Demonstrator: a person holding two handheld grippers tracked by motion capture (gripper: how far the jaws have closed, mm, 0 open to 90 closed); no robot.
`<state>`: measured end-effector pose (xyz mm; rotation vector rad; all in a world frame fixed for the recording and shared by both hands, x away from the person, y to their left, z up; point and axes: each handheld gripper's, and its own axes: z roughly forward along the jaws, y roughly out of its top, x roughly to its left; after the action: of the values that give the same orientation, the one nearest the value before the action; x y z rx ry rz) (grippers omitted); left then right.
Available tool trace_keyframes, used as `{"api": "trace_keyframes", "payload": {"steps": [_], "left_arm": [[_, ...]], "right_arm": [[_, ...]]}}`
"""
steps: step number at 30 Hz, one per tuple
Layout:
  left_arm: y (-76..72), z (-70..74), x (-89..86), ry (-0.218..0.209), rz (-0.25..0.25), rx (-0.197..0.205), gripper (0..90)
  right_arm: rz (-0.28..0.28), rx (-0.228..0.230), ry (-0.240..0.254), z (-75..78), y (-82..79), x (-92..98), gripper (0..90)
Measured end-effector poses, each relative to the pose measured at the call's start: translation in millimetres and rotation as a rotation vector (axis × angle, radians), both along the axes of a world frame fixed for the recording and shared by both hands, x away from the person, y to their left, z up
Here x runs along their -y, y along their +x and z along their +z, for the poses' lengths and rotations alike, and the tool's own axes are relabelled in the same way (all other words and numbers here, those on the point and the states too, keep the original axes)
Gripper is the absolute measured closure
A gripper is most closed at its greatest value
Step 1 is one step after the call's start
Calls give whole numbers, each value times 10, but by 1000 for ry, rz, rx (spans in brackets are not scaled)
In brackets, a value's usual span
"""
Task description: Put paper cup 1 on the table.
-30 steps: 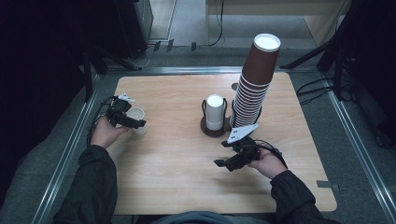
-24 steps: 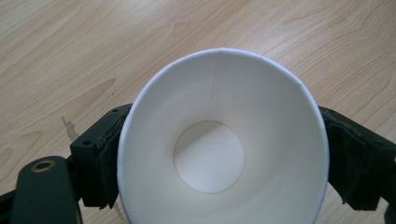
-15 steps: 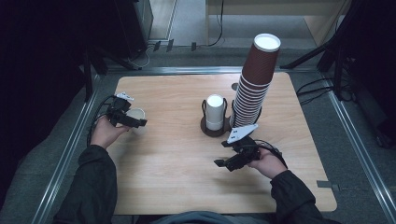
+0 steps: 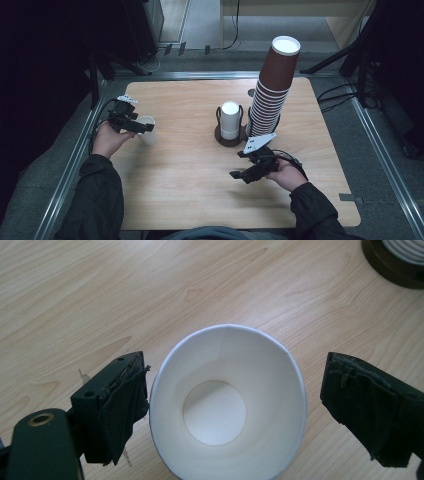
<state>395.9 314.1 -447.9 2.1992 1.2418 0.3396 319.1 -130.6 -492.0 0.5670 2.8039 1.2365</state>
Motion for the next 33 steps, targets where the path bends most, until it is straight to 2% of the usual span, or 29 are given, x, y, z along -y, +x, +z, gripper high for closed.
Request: {"api": "trace_keyframes", "payload": {"steps": [3,6,8,12,17,20,26,29,33], "left_arm": [[-21,47,-9,4,9,12,120],[-39,90,-9,-16,11,13,127],[-50,129,6,-2,5,15,126],[-80,202,40,-13,-4,21,127],[-112,252,124,-12,-36,15,127],[-136,273,188,4,-59,25,127],[-172,305,329,-16,-111,10,126],[-193,320,401,-23,-135,6,121],[-220,323,504,-25,-164,-4,118]], "right_arm": [[-5,2,4,3,4,4,217],[-5,4,13,7,7,7,217],[-12,-4,24,13,8,9,217],[-11,-5,34,28,7,23,217],[-5,6,41,37,13,44,220],[-25,-5,57,53,20,59,220],[-26,14,68,71,21,86,215],[-17,18,54,101,24,81,207],[-17,3,81,149,20,81,167]]}}
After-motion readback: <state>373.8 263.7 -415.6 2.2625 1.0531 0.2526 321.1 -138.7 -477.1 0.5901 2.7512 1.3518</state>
